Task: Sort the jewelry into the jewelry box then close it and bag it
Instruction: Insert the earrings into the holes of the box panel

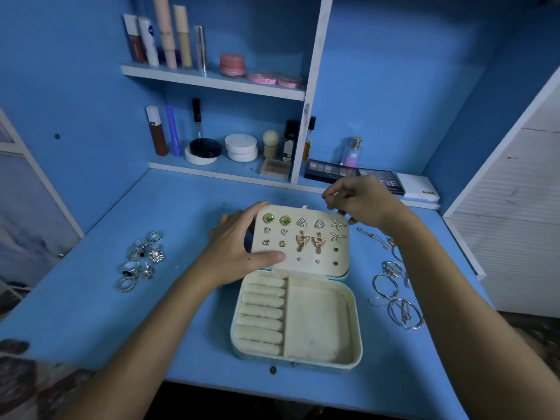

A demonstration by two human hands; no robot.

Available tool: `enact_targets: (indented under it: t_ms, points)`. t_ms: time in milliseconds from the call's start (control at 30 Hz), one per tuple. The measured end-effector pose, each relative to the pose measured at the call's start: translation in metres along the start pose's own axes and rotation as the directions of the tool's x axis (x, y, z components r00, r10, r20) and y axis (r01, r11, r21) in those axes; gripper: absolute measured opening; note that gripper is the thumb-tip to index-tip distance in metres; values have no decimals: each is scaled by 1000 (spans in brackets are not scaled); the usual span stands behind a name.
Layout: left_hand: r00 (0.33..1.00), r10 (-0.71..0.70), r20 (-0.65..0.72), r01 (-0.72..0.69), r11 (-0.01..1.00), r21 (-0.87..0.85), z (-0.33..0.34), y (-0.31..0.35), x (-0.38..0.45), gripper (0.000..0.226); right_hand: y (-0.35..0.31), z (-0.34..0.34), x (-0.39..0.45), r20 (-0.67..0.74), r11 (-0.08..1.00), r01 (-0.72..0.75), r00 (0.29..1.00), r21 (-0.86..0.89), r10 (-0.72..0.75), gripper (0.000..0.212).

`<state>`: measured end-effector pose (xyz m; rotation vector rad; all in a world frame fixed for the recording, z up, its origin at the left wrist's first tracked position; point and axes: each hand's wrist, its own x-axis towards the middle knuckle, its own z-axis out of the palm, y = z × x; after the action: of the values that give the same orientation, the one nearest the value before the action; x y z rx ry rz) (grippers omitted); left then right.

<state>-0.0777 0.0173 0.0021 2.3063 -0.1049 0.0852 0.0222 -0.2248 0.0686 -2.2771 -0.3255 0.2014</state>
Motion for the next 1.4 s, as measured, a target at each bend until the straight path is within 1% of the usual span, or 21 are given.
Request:
enact_targets:
  t_ms: [167,300,367,467,600,667,767,833,933,1033,1233,1300,1400]
  points:
    - [1000,18,-7,-18,1000,0,-1,-1,0,95,-3,-1,-10,-9,1000,18,1000,23,-18,14]
    - [997,65,-46,-68,995,-73,0,-2,-2,96,-6,-5,-20,-47,997,28,999,75,-25,10]
    - [993,87,-78,-94,991,-97,1,0,-5,96,-9,-7,-27,-87,995,45,996,91,-37,11]
    - [981,117,-158,-131,988,-81,2,3,-13,91,-15,-11,-40,-130,988,79,990,130,-62,10]
    - [963,157,-218,-176,982,-71,4,4,-21,87,-22,-15,-63,-110,974,132,987,183,-114,8]
    - [946,232,-226,-243,970,-22,4,1,-23,84,-21,-15,-71,-110,969,155,985,190,-136,7]
    - [918,344,-197,-343,938,38,4,-4,-27,79,-17,-10,-75,-108,970,158,984,187,-139,7]
    - [889,423,-176,-406,905,126,2,-7,-29,75,-13,-6,-74,-90,974,126,990,187,-111,7]
    - [805,569,-165,-515,810,280,1,-10,-27,65,-5,1,-70,-33,982,76,997,173,-71,7]
    - [736,657,-160,-584,737,342,2,-14,-25,55,0,11,-65,45,990,34,998,138,-41,7]
    - [690,700,-184,-606,697,383,3,-15,-24,51,-5,30,-55,175,993,21,984,118,-41,8]
    - [676,711,-192,-611,687,395,3,-15,-24,53,-9,33,-52,216,994,30,975,108,-53,9]
    - [670,717,-193,-618,683,389,3,-16,-24,49,-16,37,-49,277,995,54,958,89,-77,10]
